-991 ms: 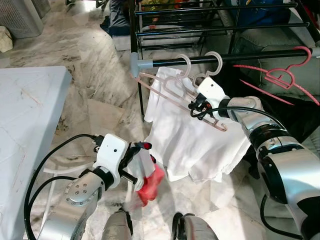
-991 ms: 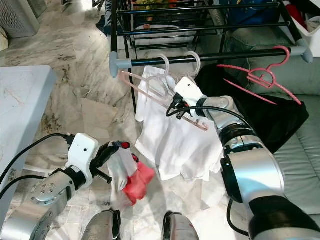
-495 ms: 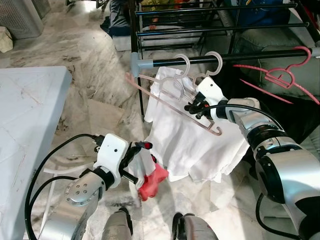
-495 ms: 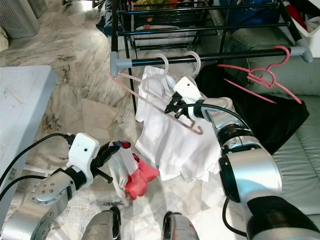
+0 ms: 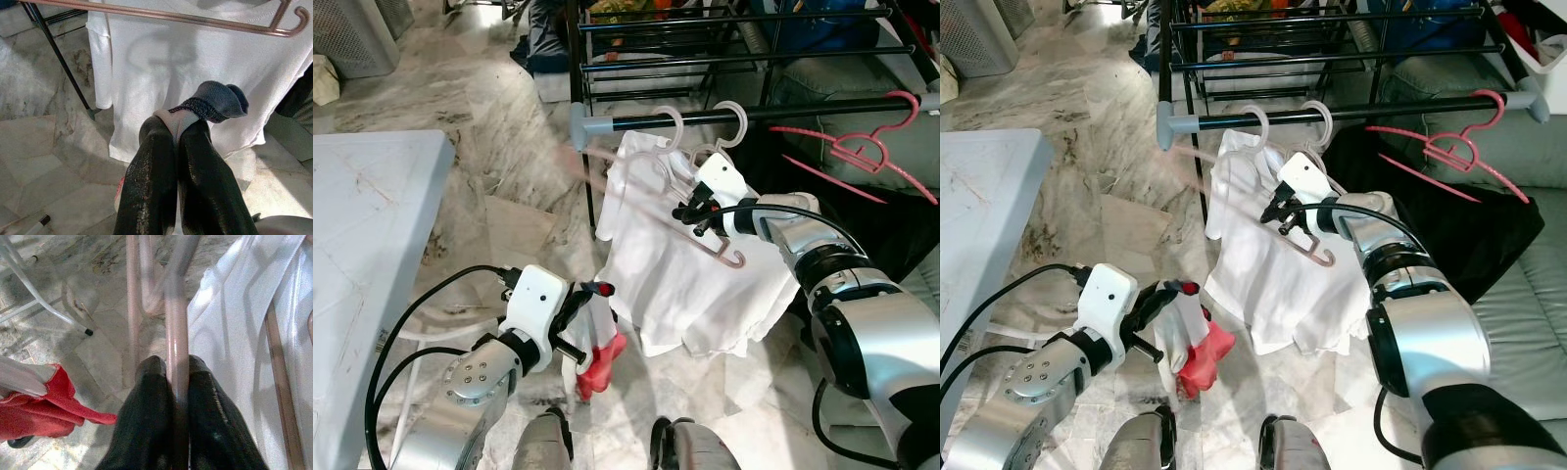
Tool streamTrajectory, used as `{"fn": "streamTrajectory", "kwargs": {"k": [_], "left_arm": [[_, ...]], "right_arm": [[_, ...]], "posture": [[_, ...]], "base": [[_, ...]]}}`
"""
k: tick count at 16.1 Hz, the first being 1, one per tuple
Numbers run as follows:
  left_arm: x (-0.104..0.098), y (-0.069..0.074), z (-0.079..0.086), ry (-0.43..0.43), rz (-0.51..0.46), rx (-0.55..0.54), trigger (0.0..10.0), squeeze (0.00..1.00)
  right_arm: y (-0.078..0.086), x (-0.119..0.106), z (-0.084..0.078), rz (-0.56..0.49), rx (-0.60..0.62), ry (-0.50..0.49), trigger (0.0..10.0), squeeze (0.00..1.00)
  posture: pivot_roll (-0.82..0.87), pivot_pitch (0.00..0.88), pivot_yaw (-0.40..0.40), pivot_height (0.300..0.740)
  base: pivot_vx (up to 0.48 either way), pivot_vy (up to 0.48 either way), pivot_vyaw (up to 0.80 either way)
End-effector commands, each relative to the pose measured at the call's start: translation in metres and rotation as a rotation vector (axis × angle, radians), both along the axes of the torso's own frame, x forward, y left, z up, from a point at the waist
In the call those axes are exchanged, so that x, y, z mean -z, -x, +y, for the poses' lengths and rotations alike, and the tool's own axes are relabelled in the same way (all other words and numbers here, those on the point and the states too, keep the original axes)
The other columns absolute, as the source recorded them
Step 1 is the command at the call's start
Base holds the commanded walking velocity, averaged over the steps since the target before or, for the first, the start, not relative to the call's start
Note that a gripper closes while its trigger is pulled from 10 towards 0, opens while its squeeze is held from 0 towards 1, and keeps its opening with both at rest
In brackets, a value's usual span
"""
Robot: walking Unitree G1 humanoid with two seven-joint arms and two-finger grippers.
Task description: Hang hanger
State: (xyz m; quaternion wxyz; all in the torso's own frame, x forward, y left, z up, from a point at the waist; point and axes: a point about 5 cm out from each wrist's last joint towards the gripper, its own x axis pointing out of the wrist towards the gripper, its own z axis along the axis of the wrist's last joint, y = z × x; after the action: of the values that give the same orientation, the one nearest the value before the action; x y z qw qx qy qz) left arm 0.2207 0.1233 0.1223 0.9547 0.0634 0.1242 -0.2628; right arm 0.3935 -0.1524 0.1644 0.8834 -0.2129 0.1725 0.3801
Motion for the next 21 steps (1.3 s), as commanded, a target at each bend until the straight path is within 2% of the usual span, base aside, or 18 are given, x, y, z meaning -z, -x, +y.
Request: {"fn": "streamTrajectory", "kwargs": {"k": [1, 6, 8, 10, 12, 14, 15, 16, 17, 18, 19, 20, 21], "left_arm": [[0.001, 0.002, 0.001, -0.005, -0.003, 0.005, 10.0, 0.0], [0.002, 0.001, 0.001, -0.009, -0.005, 0.007, 10.0, 0.0], [0.003, 0.0, 0.001, -0.007, -0.001, 0.004, 10.0, 0.0], [0.007, -0.002, 0.002, 0.019, 0.017, -0.02, 10.0, 0.0], [0.008, -0.005, 0.002, 0.055, 0.024, -0.048, 10.0, 0.0], [0.009, -0.01, 0.002, 0.051, 0.011, -0.081, 10.0, 0.0], [0.008, -0.014, -0.001, 0.075, -0.003, -0.074, 10.0, 0.0], [0.007, -0.016, -0.002, 0.084, -0.008, -0.073, 10.0, 0.0], [0.008, -0.019, -0.005, 0.088, -0.017, -0.079, 10.0, 0.0], [0.009, -0.021, -0.006, 0.088, -0.022, -0.081, 10.0, 0.0], [0.01, -0.021, -0.006, 0.09, -0.019, -0.081, 10.0, 0.0], [0.011, -0.021, -0.007, 0.094, -0.02, -0.081, 10.0, 0.0], [0.01, -0.022, -0.007, 0.1, -0.028, -0.087, 10.0, 0.0]], "right_arm": [[0.001, 0.003, 0.001, 0.021, 0.005, 0.012, 0.0, 0.0], [0.001, 0.005, 0.003, 0.021, 0.006, -0.012, 0.0, 0.0], [0.0, 0.004, 0.005, 0.016, 0.026, -0.058, 0.0, 0.0], [-0.002, 0.002, 0.001, 0.011, 0.123, -0.205, 0.0, 0.0], [-0.002, 0.003, -0.008, -0.008, 0.214, -0.286, 0.0, 0.0], [0.0, 0.006, -0.019, -0.067, 0.279, -0.369, 0.0, 0.0], [0.005, 0.012, -0.022, -0.076, 0.297, -0.446, 0.0, 0.0], [0.008, 0.016, -0.023, -0.081, 0.306, -0.48, 0.0, 0.0], [0.02, 0.03, -0.021, -0.11, 0.295, -0.499, 0.0, 0.0], [0.037, 0.046, -0.02, -0.139, 0.301, -0.482, 6.7, 0.0], [0.046, 0.053, -0.019, -0.143, 0.318, -0.489, 9.6, 0.0], [0.054, 0.058, -0.018, -0.155, 0.329, -0.492, 10.0, 0.0], [0.076, 0.067, -0.011, -0.204, 0.327, -0.465, 10.0, 0.0]], "posture": [[0.11, 0.168, -0.016, 0.74], [0.11, 0.158, -0.015, 0.74], [0.11, 0.143, -0.02, 0.74], [0.11, 0.126, -0.024, 0.74], [0.1, 0.111, -0.022, 0.74], [0.08, 0.086, -0.018, 0.74], [0.05, 0.064, -0.013, 0.74], [0.05, 0.061, -0.012, 0.74], [0.03, 0.045, -0.006, 0.74], [0.01, 0.031, 0.002, 0.74], [0.01, 0.025, 0.006, 0.74], [0.0, 0.021, 0.009, 0.74], [0.0, 0.016, 0.016, 0.74]], "base": [[0.0, 0.0, 0.0], [0.0, 0.0, 0.0], [0.0, 0.0, 0.0], [0.0, 0.0, 0.0], [0.0, 0.0, 0.0], [0.0, 0.0, 0.0], [0.0, 0.0, 0.0], [0.0, 0.0, 0.0], [0.0, 0.0, 0.0], [0.0, 0.0, 0.0], [0.0, 0.0, 0.0], [0.0, 0.0, 0.0], [0.0, 0.0, 0.0]]}}
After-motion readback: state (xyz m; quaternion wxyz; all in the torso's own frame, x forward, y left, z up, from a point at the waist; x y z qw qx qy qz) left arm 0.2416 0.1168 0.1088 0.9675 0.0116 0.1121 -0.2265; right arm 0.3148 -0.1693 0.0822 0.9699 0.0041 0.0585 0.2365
